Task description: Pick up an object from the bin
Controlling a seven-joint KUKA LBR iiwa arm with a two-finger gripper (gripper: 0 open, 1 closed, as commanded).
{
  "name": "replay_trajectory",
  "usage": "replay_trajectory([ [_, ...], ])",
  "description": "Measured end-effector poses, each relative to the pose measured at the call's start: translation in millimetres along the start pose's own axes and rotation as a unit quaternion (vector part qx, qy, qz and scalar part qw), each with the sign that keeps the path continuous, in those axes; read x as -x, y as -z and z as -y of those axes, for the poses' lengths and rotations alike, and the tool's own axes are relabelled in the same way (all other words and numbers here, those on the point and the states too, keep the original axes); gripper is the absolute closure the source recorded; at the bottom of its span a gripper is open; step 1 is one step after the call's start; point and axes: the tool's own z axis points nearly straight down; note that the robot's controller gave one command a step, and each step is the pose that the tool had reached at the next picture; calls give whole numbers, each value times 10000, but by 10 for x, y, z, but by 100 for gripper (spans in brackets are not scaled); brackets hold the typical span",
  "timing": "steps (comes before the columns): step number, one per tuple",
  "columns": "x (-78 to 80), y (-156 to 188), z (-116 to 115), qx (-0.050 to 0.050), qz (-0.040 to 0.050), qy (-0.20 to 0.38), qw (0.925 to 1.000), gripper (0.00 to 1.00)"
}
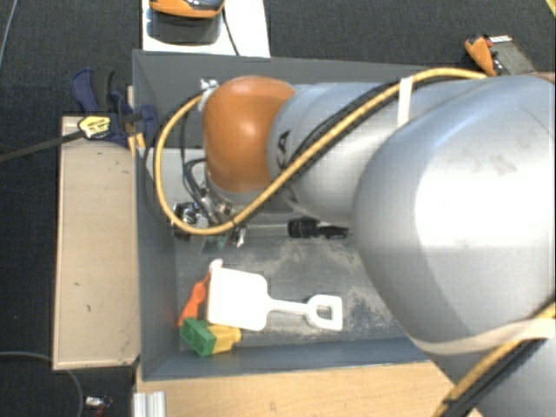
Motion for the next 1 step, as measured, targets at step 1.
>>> replay_trajectory([
  [1, -4, 182, 8, -15, -16, 0, 10000, 100],
])
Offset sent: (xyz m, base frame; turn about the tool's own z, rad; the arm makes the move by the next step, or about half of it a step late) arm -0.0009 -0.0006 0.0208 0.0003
